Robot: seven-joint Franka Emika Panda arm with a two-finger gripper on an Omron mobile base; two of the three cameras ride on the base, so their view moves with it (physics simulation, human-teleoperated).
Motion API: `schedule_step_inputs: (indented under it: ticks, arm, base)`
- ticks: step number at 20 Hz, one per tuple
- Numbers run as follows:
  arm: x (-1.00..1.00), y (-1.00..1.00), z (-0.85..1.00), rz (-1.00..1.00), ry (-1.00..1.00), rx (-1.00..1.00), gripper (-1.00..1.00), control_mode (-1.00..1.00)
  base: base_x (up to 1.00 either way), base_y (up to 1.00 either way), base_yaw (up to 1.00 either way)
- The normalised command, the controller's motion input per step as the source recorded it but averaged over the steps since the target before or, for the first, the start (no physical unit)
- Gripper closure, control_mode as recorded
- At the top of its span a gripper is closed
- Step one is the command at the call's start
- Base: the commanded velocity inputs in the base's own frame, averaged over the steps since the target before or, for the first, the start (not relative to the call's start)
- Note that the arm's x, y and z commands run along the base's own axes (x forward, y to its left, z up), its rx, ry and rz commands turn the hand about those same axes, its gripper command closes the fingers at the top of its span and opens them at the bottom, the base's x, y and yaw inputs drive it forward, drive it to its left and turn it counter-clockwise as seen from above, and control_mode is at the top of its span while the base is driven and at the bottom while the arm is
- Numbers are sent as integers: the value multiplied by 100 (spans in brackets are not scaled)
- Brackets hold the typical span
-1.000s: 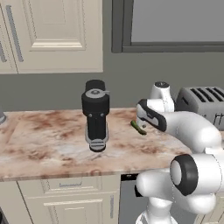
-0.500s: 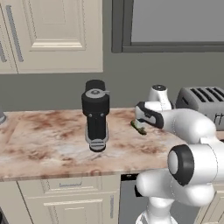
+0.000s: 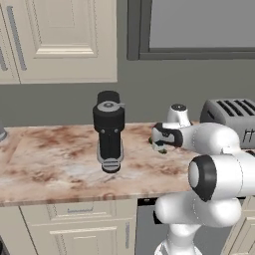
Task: Place the liquor on the top shelf of the fridge to keep it out of children's reach, and place the mango and squash on lower shelves for easy access.
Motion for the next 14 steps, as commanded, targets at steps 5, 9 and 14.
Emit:
schedule_step_inputs:
  ticks: [5, 9, 14]
  arm:
    - [19, 0, -23, 0, 0, 0, -100, -100]
    - [22, 0, -16, 0, 0, 0, -100, -100]
    - [23, 0, -14, 0, 0, 0, -100, -100]
  base:
    - [0, 0, 0]
    - [0, 0, 0]
    - [0, 0, 0]
